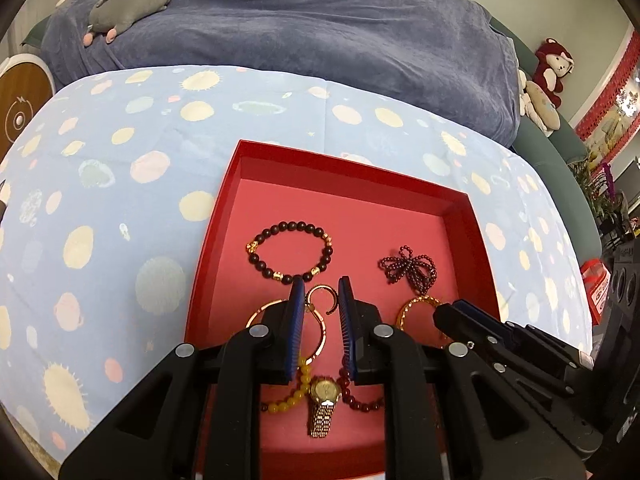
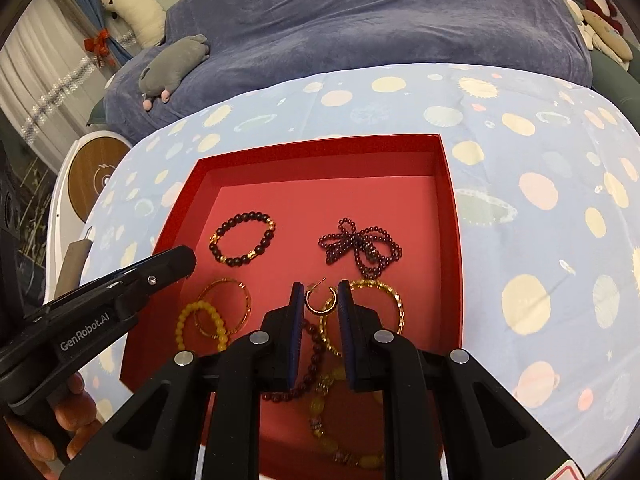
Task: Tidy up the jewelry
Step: 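Open the left tool to drop the earring and withdraw both tools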
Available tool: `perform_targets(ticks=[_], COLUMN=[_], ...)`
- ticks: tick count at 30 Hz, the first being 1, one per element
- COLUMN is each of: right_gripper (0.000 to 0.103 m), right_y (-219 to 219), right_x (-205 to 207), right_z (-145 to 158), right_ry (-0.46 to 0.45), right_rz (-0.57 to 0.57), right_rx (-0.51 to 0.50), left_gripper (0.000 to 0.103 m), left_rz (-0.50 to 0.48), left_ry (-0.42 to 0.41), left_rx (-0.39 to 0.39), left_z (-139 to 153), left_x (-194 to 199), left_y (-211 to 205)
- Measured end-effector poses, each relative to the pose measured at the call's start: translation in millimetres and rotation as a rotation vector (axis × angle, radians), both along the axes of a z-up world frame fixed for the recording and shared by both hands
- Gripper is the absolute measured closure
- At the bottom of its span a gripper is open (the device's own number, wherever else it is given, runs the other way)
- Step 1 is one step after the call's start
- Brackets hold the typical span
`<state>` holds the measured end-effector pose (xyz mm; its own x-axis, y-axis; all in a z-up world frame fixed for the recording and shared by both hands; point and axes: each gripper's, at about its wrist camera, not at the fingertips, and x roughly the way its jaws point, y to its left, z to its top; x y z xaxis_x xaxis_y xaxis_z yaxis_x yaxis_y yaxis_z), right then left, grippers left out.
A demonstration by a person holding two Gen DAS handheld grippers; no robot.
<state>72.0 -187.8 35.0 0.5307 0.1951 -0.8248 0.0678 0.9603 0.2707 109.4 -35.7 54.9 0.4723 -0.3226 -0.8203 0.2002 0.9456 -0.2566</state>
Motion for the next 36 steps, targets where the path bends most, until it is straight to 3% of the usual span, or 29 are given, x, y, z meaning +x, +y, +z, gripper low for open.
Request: perform_targets(ticks=[8,10,11,17,21,36], right_gripper=[0.086,0.082,0.082,0.082,0.082,0.081], right_y=[-1,-2,-2,-1,-1,1], right_x=[30,30,29,4,-8,-45], right_z=[-8,-8,-8,0,6,22], right_ry=[0.005,0.001,-0.001,-0.027,-0.029,-0.039], right_rz=[-0.011,-0.019,-0.020,-0.017,-0.017,-0.045], right_rx=[-0.028,-0.029,-0.026,-0.021,-0.012,-0.004], left_gripper=[0.086,0.082,0.077,0.076,0.068,0.065], left_rz=[0.011,0.019,0.022,0.016,0.013,0.003], left_ry=[0.021,0.028,0.027,0.006,-0.003,-0.026], left_rx=[0.039,0.045,0.045,0.054,0.073,0.140], left_z=[-17,-19,-19,-13,-8,6], left_x=[18,19,18,6,-7,-50], left_y=[-5,-4,-3,0,-3,-7])
